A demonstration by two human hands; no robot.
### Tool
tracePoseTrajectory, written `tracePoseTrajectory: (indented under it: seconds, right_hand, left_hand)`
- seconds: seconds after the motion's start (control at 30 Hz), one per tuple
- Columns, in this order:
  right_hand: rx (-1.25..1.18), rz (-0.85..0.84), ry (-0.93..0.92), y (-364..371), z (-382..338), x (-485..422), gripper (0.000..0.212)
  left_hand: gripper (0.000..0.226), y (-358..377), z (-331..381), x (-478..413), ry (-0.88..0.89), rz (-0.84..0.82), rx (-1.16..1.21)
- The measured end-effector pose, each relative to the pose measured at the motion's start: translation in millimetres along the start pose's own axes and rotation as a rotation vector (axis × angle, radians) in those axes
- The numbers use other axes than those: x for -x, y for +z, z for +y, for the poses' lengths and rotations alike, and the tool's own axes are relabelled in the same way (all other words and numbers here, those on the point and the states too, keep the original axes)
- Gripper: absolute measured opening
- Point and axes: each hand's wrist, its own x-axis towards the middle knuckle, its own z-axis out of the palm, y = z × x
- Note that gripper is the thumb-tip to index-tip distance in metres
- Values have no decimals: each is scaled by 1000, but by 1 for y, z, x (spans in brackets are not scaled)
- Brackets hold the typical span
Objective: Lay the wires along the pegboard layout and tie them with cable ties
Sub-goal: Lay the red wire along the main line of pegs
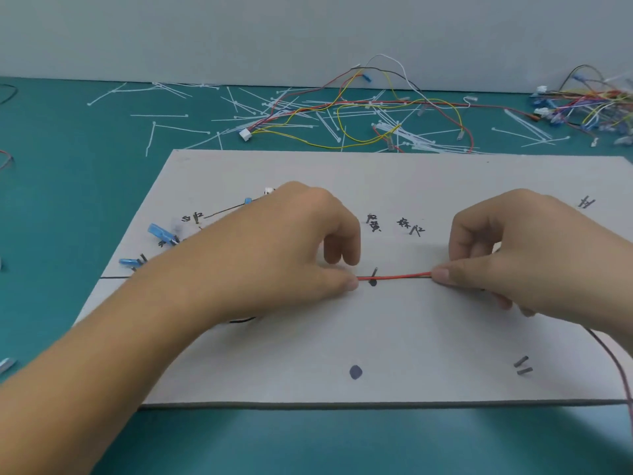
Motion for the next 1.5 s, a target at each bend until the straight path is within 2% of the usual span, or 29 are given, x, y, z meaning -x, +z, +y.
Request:
tracePoseTrajectory:
  seconds: [0.13,0.3,0.37,0.53,0.83,1.0,1.23,1.5]
  right_hand:
    - [-65,10,11,1,9,5,12]
    - [-84,64,-15,3,21,12,29]
    - [-82,111,-20,7,22,15,29]
    - [41,187,-28,2,24,15,33]
    - [154,133,-174,-1,33,20,17]
    - [264,219,-180,9,30,17,34]
    - [218,179,-210,7,26,16,30]
    - [159,136,-377,38,-21,6,18]
  left_hand:
    - [15,12,4,-4,-13,29,-13]
    - [7,28,14,-4,15,116,-50]
    - [6,32,15,-5,12,142,-54]
    - [6,29,18,-8,29,105,-39]
    - [14,27,17,-16,96,57,-19]
    - [13,23,14,-22,191,21,-31]
    - [14,26,6,-17,286,92,-15]
    - [14,1,-36,22,288,156,-80]
